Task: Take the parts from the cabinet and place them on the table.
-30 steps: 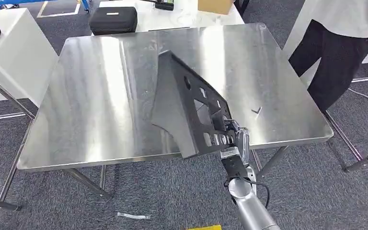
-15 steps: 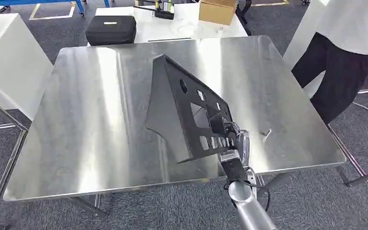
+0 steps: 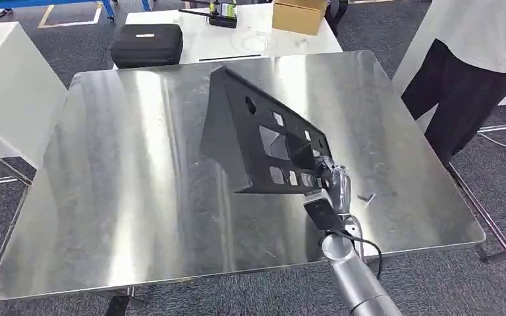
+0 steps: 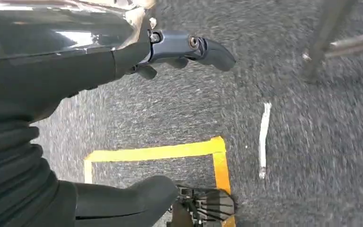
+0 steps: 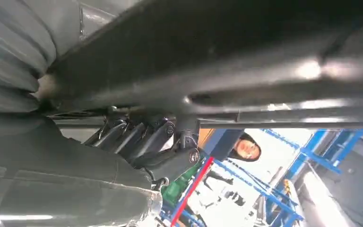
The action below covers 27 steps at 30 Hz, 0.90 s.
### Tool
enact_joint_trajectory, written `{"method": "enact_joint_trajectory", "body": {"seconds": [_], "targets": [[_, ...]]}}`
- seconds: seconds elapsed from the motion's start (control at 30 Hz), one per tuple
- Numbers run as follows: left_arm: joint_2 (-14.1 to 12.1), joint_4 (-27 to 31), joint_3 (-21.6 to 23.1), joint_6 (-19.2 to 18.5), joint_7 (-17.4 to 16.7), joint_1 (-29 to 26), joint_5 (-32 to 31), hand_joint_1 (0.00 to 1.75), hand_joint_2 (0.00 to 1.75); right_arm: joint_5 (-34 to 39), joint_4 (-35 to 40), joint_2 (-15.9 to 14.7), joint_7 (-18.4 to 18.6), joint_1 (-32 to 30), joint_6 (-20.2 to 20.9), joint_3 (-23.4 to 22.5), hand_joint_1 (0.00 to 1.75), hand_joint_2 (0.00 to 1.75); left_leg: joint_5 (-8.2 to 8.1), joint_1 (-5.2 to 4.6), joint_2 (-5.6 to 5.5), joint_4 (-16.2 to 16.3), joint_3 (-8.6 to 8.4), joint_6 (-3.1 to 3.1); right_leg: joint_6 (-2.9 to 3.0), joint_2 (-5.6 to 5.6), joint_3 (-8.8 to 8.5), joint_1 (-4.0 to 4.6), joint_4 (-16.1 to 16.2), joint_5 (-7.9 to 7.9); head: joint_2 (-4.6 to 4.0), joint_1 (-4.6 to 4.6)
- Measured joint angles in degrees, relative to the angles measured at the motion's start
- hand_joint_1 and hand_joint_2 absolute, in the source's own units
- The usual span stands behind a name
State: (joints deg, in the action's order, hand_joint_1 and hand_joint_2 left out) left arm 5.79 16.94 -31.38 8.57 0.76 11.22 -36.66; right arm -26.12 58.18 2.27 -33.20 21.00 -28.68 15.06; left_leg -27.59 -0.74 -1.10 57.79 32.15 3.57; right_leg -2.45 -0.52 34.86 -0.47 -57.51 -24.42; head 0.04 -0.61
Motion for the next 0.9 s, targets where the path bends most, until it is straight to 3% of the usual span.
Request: {"method": "enact_joint_trajectory", "body": {"seconds": [0.2,0.33,0.5,0.77,0.9], "targets": [[0.1,0.7,2.4,-1.3,-1.0,2.2,-2.7,0.00,1.75,-6.2,-14.4,1.0,0.0,10.0,-3.5,0.3,1.75,1.75,-0.21,0.03,0.20,-0.8,-0.43,-0.01,0.36,-0.16,0.01,0.13,0.0,-0.20,0.00,0.02],[0.4,0.7,3.6,-2.0,-1.4,2.9,-3.9,0.00,1.75,-9.5,-23.4,2.2,3.0,16.8,-4.2,1.6,1.75,1.75,0.01,0.06,0.22,-0.8,-0.41,-0.53,0.59,-0.14,0.02,0.23,0.0,-0.08,0.02,0.02],[0.5,0.7,4.3,-2.5,-1.6,3.1,-4.2,0.00,1.75,-10.6,-28.5,3.1,4.9,20.8,-4.3,2.4,1.75,1.75,0.07,-0.01,0.21,-0.8,-0.42,-0.62,0.58,-0.10,-0.05,0.12,0.0,-0.06,0.02,0.02],[0.5,0.5,5.6,-3.7,-2.3,4.4,-5.7,0.00,1.75,-13.9,-34.6,3.5,14.7,26.2,-5.2,3.5,1.75,1.75,0.07,-0.35,0.19,-0.8,-0.39,-0.61,0.54,-0.09,-0.11,-0.17,0.0,-0.04,0.00,0.02],[0.5,0.5,5.6,-3.8,-2.4,4.8,-5.7,0.00,1.75,-14.2,-36.2,3.6,15.7,27.5,-5.6,3.5,1.75,1.75,0.05,-0.38,0.20,-0.7,-0.39,-0.59,0.53,-0.09,-0.12,-0.24,0.1,-0.03,0.00,0.02]]}}
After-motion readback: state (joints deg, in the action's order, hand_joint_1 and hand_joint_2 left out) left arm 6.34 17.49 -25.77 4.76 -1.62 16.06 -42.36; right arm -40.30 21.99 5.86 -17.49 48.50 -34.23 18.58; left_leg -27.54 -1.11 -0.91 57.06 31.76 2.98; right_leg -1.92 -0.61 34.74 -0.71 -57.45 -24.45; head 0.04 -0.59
